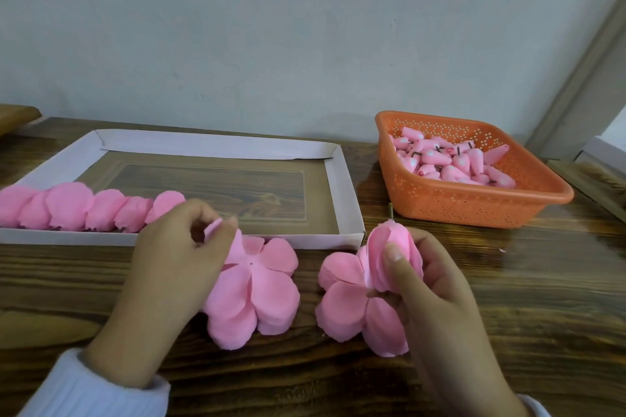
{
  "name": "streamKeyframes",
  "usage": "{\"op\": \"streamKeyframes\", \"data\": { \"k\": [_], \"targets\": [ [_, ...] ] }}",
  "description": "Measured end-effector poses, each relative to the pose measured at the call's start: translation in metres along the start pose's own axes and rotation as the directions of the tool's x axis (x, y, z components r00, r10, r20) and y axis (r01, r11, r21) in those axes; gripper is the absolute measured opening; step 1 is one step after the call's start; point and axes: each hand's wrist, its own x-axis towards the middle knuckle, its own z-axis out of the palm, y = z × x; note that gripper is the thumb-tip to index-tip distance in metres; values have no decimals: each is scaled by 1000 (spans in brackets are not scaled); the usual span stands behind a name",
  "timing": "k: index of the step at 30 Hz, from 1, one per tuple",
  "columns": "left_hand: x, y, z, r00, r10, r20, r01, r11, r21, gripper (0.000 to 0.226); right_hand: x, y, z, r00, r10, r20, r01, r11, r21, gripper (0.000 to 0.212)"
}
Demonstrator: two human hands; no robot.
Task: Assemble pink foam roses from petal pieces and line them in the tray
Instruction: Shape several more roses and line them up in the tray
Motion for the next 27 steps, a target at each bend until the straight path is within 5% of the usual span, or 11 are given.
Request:
{"op": "streamKeyframes", "data": {
  "k": [3,5,13,17,22,27],
  "targets": [
    [1,7,3,955,-267,131,297,864,-407,22,1,0,0,1000,2,-8,-2,1000,-5,14],
    [0,9,5,913,-336,229,407,750,-522,22,1,1,0,1000,8,-6,-8,1000,-9,17],
    [-4,11,5,916,-352,192,396,869,-297,22,-1,0,0,999,20,33,-20,1000,6,15],
    [-3,7,5,889,-390,241,457,797,-395,23,-1,-1,0,997,26,66,-28,999,28,21],
    [-6,12,5,853,-326,407,520,580,-627,24,-1,-3,0,989,-23,143,27,999,-27,15],
    [-15,23,10,841,-227,490,525,558,-643,35,-4,0,3,977,-18,211,56,983,-178,22]
  ]
}}
